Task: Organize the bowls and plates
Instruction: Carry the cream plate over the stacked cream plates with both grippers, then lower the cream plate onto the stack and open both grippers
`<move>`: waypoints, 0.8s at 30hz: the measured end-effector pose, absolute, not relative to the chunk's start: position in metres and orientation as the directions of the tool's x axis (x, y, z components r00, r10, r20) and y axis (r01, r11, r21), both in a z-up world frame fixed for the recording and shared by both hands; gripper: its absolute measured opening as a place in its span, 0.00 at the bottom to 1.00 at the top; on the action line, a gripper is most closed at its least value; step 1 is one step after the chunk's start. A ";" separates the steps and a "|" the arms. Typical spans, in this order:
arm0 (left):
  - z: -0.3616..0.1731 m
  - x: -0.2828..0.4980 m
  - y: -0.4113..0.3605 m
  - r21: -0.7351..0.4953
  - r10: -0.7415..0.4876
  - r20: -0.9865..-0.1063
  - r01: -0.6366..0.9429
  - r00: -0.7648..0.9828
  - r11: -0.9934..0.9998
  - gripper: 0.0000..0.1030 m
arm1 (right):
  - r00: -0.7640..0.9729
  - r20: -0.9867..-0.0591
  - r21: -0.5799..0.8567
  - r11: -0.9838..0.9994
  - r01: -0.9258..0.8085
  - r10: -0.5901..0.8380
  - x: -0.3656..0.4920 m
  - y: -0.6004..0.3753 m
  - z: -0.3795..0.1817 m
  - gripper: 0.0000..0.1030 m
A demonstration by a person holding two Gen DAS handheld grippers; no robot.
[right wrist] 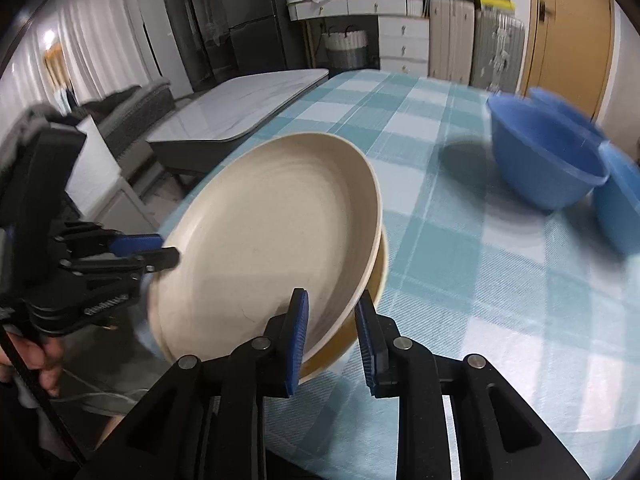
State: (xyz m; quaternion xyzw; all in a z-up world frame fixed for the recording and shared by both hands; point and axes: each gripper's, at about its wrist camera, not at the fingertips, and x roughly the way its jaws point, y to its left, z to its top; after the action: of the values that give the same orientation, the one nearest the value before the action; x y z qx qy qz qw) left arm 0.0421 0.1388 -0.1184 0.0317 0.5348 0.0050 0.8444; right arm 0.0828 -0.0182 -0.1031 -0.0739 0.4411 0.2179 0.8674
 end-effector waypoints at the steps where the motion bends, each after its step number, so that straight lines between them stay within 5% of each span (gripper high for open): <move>1: -0.119 0.042 0.138 0.059 0.044 -0.902 0.022 0.430 0.998 0.21 | 0.522 -0.800 0.039 0.894 -0.447 0.296 0.082 -0.015 -0.103 0.22; 24: -0.117 0.038 0.151 -0.031 -0.017 -0.893 -0.023 0.450 0.999 0.21 | 0.447 -0.853 -0.003 0.853 -0.522 0.270 0.092 -0.014 -0.099 0.27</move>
State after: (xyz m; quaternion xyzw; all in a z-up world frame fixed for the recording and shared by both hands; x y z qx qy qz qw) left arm 0.0378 0.1506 -0.1166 -0.0191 0.5243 0.0016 0.8513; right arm 0.0921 -0.0138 -0.0990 -0.1339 0.4701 0.2357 0.8399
